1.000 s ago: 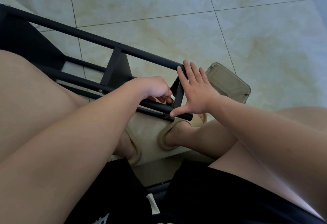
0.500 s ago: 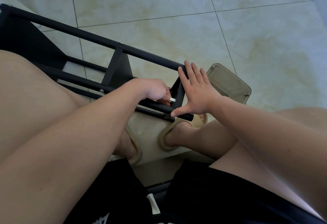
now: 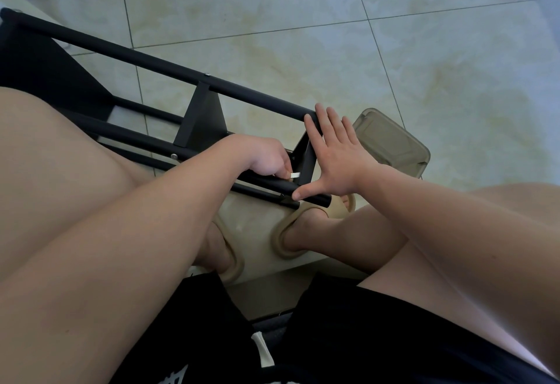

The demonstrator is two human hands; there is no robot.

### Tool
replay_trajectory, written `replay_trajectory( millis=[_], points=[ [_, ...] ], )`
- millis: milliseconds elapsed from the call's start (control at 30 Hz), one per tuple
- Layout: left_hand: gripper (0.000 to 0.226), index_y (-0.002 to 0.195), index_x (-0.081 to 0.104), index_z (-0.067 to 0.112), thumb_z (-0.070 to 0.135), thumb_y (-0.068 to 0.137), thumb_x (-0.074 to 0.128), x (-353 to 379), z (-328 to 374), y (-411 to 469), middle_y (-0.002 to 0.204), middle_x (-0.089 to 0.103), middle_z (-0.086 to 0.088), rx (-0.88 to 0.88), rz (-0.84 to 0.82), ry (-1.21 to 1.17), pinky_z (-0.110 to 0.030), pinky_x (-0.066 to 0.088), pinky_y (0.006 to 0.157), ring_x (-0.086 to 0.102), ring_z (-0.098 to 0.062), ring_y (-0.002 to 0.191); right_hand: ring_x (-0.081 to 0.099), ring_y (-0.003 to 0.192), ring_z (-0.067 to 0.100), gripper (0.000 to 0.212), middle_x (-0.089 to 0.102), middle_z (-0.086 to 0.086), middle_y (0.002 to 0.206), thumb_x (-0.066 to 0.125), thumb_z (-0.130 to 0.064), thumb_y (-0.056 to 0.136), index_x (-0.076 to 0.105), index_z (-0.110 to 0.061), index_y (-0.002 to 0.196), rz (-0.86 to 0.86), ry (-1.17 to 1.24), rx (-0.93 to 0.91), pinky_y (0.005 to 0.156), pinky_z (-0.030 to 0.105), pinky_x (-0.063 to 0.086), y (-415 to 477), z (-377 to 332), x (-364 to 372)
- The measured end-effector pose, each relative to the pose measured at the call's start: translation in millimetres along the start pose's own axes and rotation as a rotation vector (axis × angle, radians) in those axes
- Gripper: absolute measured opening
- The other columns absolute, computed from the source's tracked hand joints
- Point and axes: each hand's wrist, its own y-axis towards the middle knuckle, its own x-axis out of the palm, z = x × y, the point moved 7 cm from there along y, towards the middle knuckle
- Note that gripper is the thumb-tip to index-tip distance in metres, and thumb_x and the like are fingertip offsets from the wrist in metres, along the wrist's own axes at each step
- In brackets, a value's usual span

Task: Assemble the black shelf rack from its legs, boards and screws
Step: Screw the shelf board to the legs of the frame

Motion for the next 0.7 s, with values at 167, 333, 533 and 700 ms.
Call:
replay_trajectory(
  millis=[167, 333, 533, 700],
  points=[
    [0.023, 0.116, 0.074, 0.024, 0.028, 0.094, 0.067, -7, -1, -3, 0.100, 0.064, 0.011, 0.001, 0.066, -0.016, -0.027, 0.038, 0.087, 0.056, -0.014, 0.099, -0.028, 0.151, 0.034, 0.155, -0.031, 0.016, 0.163, 0.032, -0.105, 0.047, -0.021, -0.011, 0.157, 0.007, 0.008, -0.005, 0.122, 0.050, -0.015, 0, 0, 0],
    [0.017, 0.105, 0.077, 0.013, 0.018, 0.093, 0.065, -20, -1, -12, 0.095, 0.073, -0.003, -0.065, 0.126, 0.054, -0.034, 0.051, 0.088, 0.066, -0.027, 0.097, -0.028, 0.151, 0.034, 0.156, -0.031, 0.015, 0.163, 0.032, -0.105, 0.043, -0.020, -0.013, 0.158, -0.025, 0.057, -0.017, 0.122, 0.050, -0.015, 0, -1, -2],
    [0.020, 0.090, 0.064, 0.002, 0.009, 0.099, 0.048, -67, 4, -31, 0.079, 0.055, -0.010, -0.194, 0.220, 0.317, -0.034, 0.040, 0.068, 0.052, -0.028, 0.078, 0.027, 0.150, 0.028, 0.097, 0.029, 0.007, 0.164, 0.064, -0.062, 0.088, 0.016, -0.020, 0.162, 0.088, 0.535, 0.088, 0.123, 0.045, 0.022, 8, 21, -40],
    [0.014, 0.093, 0.053, 0.007, 0.011, 0.100, 0.041, -107, 16, -34, 0.081, 0.054, -0.007, -0.153, 0.429, 0.303, -0.032, 0.033, 0.057, 0.051, -0.027, 0.077, 0.048, 0.135, 0.026, 0.080, 0.050, 0.008, 0.150, 0.074, -0.041, 0.090, 0.034, -0.019, 0.156, -0.021, 0.584, 0.223, 0.111, 0.032, 0.035, 19, 43, -41]
  ],
)
